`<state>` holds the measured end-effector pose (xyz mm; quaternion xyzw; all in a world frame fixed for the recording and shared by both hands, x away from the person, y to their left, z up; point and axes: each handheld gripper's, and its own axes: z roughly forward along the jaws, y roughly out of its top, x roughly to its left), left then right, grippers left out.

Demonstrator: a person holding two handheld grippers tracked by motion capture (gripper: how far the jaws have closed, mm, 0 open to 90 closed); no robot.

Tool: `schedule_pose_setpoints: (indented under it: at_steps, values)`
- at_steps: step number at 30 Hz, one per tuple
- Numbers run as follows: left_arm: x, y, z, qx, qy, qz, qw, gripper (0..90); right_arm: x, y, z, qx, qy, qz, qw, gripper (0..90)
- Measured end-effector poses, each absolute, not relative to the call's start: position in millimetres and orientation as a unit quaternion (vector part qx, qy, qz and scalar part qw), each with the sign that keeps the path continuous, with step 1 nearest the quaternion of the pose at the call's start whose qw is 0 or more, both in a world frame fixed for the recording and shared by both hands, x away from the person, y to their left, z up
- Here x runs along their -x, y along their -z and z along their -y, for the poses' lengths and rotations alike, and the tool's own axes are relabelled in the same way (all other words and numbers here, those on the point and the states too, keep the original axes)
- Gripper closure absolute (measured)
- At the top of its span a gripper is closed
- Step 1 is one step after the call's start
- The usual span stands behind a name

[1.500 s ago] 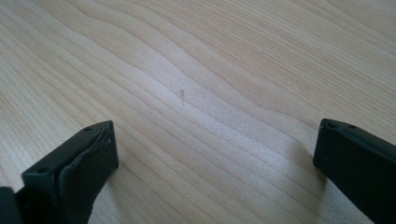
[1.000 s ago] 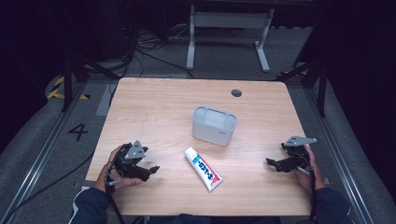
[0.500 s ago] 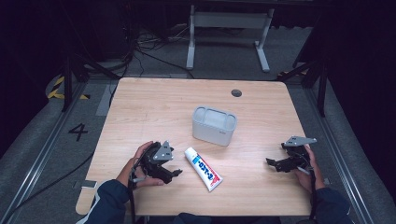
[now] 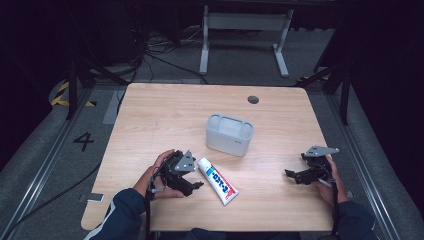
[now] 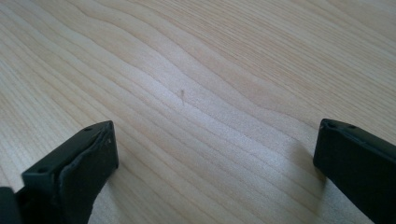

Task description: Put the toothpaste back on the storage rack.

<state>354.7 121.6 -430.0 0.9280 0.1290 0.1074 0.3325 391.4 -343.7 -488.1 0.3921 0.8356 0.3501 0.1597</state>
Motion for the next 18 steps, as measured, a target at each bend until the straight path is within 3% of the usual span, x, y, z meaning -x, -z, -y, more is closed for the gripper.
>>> schedule_pose_setpoints:
  at_steps: [18]
  values:
    - [-363,428,-84,-0.948,-0.097,-0.072,0.294,17.7,-391,488,344,-0.392,-0.350,-0.836,0.160,0.0]
